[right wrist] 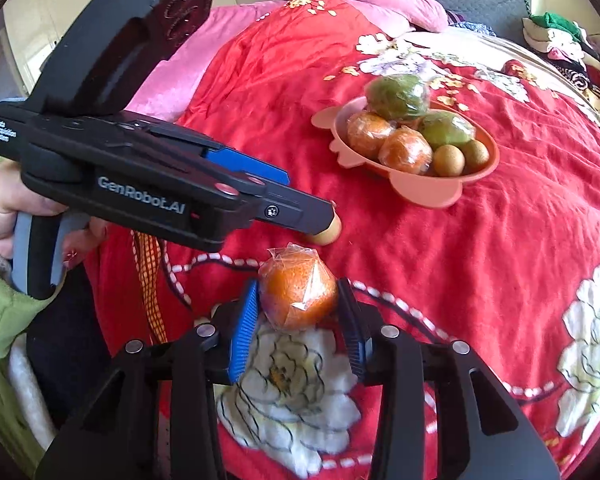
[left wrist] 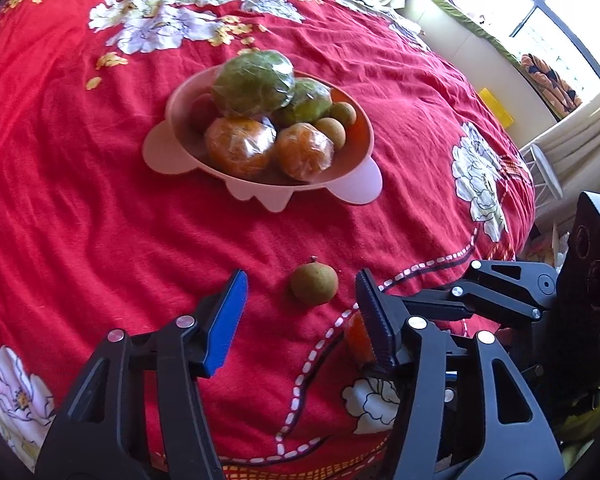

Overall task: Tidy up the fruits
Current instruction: 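Grasp the plastic-wrapped orange on the bedspread with the right tool, then grasp the loose longan on the bedspread with the left tool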

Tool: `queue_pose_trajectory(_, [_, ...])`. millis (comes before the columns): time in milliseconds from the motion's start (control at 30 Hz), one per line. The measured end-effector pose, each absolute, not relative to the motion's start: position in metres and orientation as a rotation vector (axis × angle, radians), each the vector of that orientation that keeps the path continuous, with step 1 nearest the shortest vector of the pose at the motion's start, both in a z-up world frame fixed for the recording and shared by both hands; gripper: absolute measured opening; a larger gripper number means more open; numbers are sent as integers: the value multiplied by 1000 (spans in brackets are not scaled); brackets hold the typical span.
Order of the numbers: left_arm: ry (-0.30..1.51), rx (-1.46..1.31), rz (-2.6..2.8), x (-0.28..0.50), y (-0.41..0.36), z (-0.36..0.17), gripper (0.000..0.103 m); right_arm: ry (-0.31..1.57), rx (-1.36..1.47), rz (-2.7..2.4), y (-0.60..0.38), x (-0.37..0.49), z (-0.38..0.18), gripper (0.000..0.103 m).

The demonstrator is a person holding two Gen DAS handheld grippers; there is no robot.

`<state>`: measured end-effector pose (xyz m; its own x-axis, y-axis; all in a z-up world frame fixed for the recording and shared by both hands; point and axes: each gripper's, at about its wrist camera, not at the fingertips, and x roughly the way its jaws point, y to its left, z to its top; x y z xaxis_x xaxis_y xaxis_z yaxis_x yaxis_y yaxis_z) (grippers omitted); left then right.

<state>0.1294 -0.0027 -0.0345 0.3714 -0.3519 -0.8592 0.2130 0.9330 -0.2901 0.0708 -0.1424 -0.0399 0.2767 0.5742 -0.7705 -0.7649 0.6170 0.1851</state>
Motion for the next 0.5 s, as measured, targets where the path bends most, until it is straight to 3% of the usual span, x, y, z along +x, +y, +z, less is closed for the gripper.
queue_pose_trajectory(500, [1157, -96, -366, 137, -20, -49, 25, 917, -171, 789, -187, 97, -42, 37])
